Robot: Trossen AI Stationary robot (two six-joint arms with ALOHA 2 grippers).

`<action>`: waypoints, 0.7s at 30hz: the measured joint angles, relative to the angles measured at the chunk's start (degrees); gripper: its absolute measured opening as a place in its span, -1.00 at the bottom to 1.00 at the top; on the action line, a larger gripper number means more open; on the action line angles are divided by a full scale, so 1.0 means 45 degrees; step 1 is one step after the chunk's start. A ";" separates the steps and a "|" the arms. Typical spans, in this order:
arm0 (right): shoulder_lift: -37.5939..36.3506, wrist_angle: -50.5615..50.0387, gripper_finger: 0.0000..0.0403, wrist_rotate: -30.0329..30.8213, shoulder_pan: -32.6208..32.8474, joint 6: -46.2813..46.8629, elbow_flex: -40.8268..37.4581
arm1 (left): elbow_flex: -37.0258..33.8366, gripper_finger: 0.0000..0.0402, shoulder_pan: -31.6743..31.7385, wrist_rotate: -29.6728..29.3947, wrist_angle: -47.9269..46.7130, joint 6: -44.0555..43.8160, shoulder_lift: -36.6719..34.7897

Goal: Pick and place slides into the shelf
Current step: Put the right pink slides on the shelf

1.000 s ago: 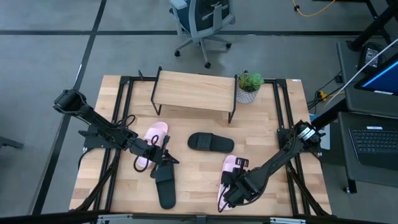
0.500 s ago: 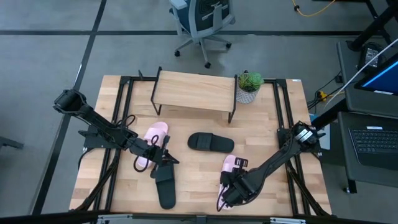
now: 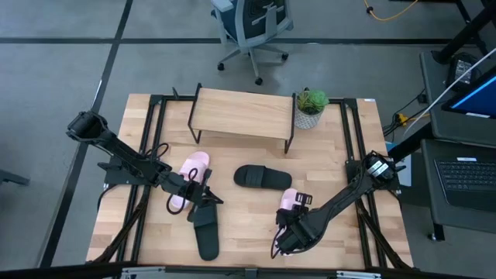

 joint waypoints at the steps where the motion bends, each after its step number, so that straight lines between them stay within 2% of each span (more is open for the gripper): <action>1: 0.0000 -0.0087 -0.40 0.0001 0.0000 0.0072 0.0000 | 0.0000 -1.00 0.0000 -0.0002 0.0000 -0.0007 0.0000; 21: 0.0010 -0.0747 -0.40 0.0737 0.0010 0.0368 0.0000 | 0.0000 -1.00 0.0000 -0.0004 0.0000 -0.0289 0.0004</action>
